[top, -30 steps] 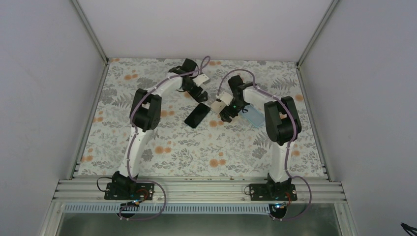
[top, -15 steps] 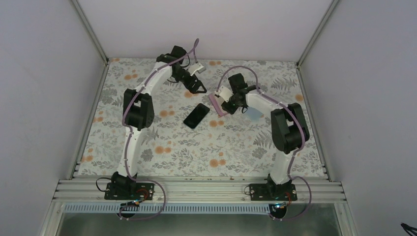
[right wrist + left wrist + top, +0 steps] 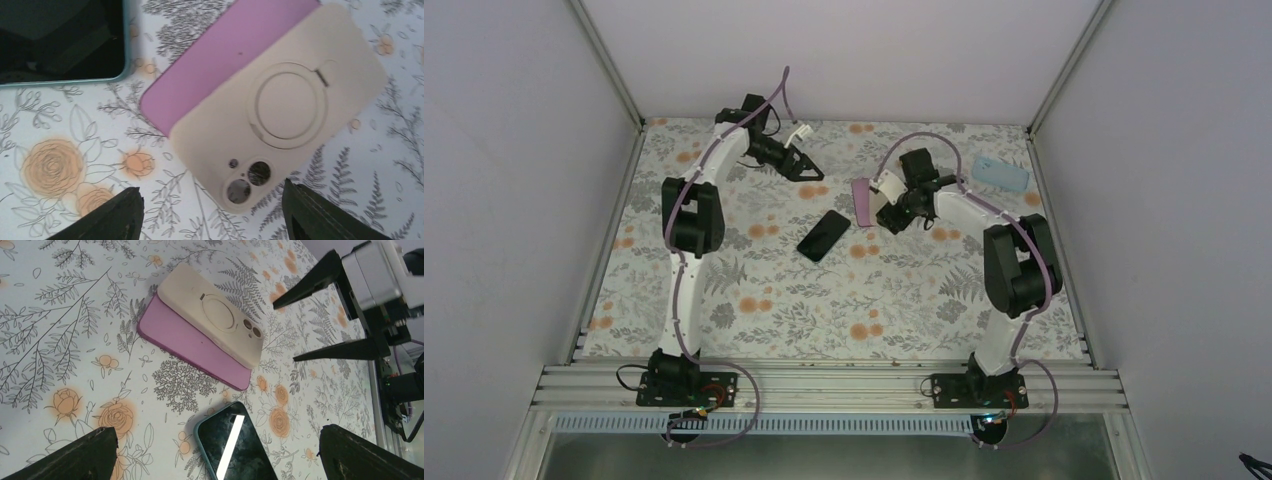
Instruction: Take the phone out of the phone case
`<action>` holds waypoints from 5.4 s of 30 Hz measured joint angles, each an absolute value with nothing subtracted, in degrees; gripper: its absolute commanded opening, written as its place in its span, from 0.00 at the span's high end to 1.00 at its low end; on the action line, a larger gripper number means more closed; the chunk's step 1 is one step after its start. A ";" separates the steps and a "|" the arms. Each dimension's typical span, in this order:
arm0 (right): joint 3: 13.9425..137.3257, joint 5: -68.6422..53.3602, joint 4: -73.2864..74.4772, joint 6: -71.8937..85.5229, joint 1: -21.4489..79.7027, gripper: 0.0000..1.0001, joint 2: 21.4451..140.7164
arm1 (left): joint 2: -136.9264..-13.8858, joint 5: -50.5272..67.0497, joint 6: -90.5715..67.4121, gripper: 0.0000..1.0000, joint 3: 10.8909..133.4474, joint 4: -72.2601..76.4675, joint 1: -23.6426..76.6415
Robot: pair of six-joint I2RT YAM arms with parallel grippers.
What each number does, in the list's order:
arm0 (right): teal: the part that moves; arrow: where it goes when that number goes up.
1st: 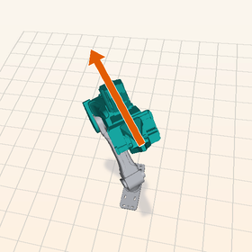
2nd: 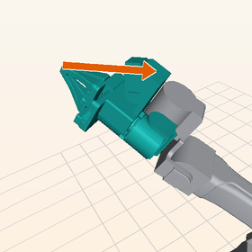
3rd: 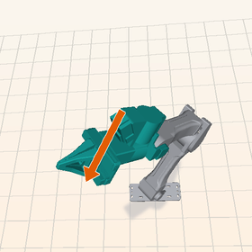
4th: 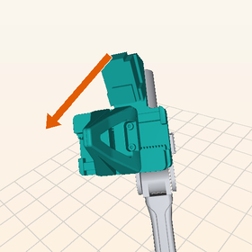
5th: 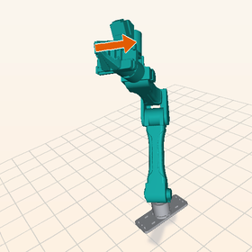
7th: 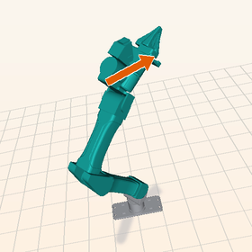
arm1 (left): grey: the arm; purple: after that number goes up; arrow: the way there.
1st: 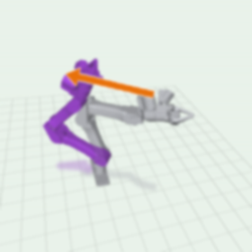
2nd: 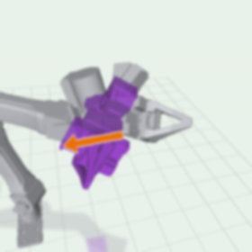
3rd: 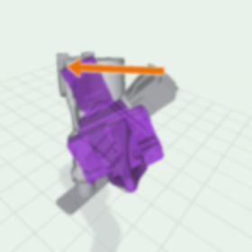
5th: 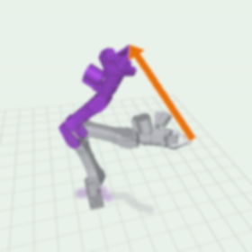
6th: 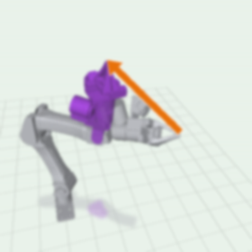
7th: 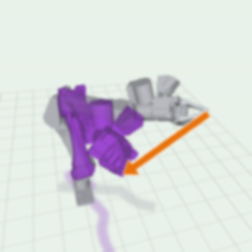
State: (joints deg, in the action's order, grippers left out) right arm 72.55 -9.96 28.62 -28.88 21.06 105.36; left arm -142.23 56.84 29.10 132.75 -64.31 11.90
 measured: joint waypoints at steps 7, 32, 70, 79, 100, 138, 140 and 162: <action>79.33 -10.20 28.51 -27.40 19.11 0.53 108.44 | -142.23 53.36 27.73 0.00 132.75 -62.37 12.82; 105.80 -14.55 40.29 -26.76 22.06 0.97 131.13 | -135.35 39.68 24.23 0.00 123.28 -51.72 11.77; 84.31 -0.62 35.83 -21.28 10.83 0.96 117.14 | -134.56 41.19 24.64 0.00 120.49 -51.53 11.35; 79.70 0.36 35.92 -20.25 5.34 0.96 113.80 | -133.69 41.60 24.82 0.00 120.49 -51.53 11.35; 61.63 -2.20 33.91 -22.50 5.58 0.96 99.22 | -144.27 31.79 17.56 0.00 144.29 -48.49 24.93; 87.72 -3.01 23.79 -22.02 3.97 0.95 120.95 | -152.42 35.99 8.38 0.00 136.99 -38.68 27.51; 89.41 -3.55 25.69 -22.26 3.97 0.96 121.16 | -153.03 35.94 8.29 0.00 138.19 -38.94 27.51; 85.49 -7.46 28.40 -19.51 1.06 0.96 121.93 | -159.41 28.29 2.28 0.00 145.62 -32.84 28.67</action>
